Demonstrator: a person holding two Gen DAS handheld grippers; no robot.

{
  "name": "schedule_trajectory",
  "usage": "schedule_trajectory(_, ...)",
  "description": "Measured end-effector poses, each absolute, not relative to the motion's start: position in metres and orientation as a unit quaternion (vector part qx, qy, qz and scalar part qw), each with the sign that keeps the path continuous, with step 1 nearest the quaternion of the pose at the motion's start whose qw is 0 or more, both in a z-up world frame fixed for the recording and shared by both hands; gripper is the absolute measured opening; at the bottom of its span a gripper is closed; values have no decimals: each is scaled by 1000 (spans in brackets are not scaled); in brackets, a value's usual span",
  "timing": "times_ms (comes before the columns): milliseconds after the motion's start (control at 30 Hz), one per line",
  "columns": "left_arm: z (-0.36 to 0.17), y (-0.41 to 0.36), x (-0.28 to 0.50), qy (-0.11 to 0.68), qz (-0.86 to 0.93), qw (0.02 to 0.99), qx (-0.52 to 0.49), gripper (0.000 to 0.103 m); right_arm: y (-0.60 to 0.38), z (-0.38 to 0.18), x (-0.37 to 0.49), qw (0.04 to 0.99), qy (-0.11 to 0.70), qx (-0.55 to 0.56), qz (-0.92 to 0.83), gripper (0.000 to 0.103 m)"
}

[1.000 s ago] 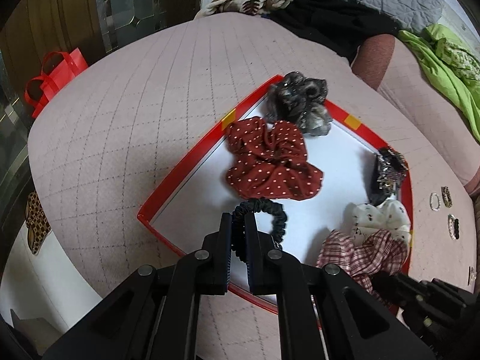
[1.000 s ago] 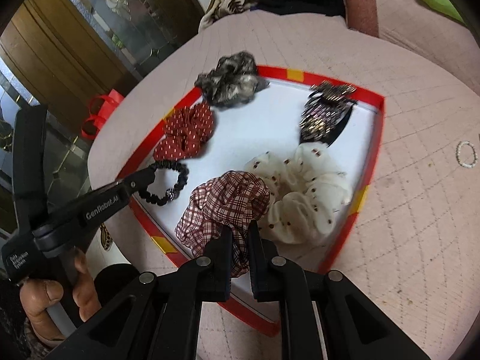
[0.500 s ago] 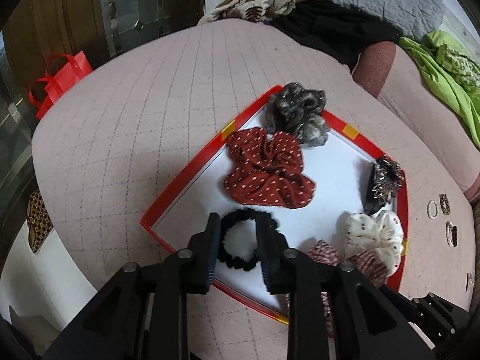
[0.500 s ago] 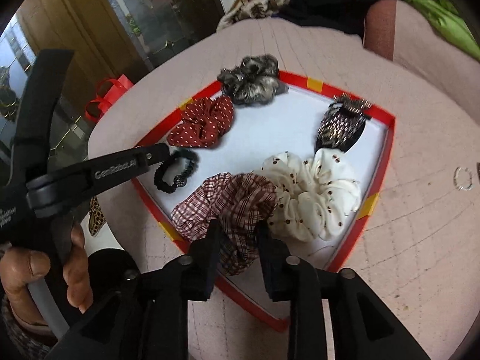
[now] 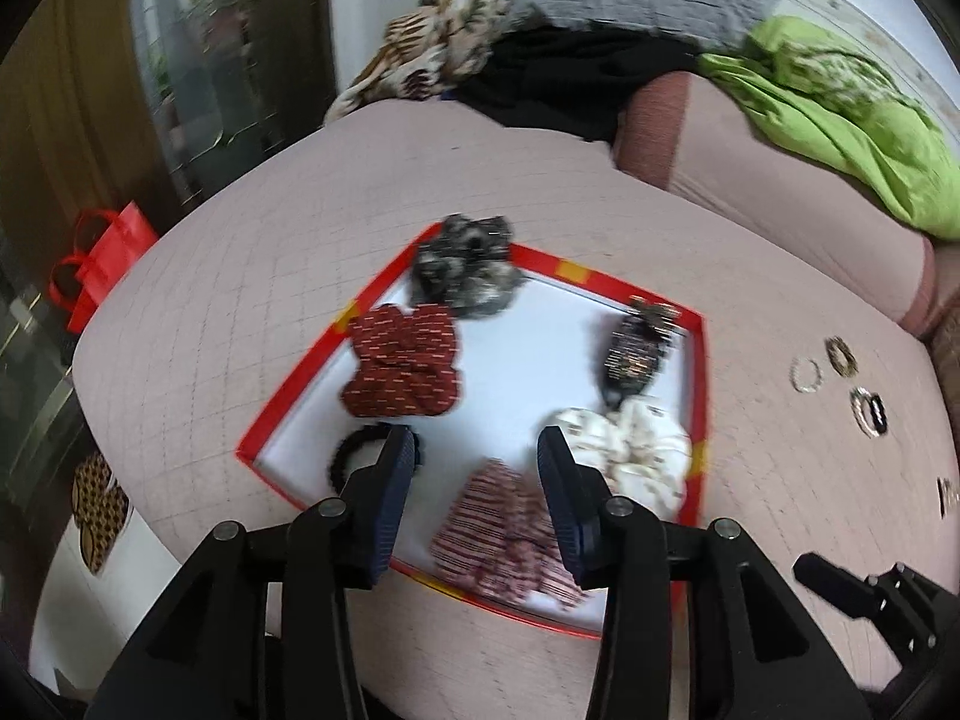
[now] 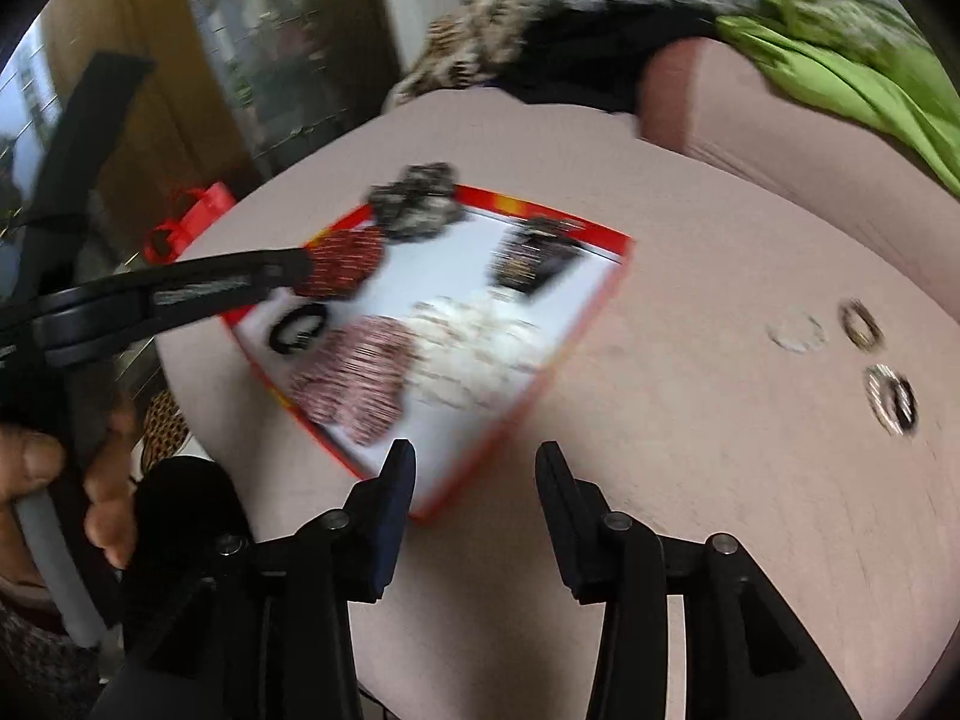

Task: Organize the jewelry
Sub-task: 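Lift both open grippers away from the tray, then move both open grippers over the bracelets lying on the bed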

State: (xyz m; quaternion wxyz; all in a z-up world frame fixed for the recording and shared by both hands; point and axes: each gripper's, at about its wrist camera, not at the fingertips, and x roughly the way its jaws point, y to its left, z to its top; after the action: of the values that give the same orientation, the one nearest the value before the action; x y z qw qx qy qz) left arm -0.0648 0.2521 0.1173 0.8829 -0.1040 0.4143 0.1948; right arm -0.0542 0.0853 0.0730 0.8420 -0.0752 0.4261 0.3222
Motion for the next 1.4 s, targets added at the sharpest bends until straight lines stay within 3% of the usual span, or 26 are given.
schedule_trajectory(500,117,163,-58,437,122,890,-39,43,-25,64,-43,866,450,2,217,46)
schedule_trajectory(1400,80,68,-41,509,29,860,34,47,-96,43,-36,867,471,67,146,48)
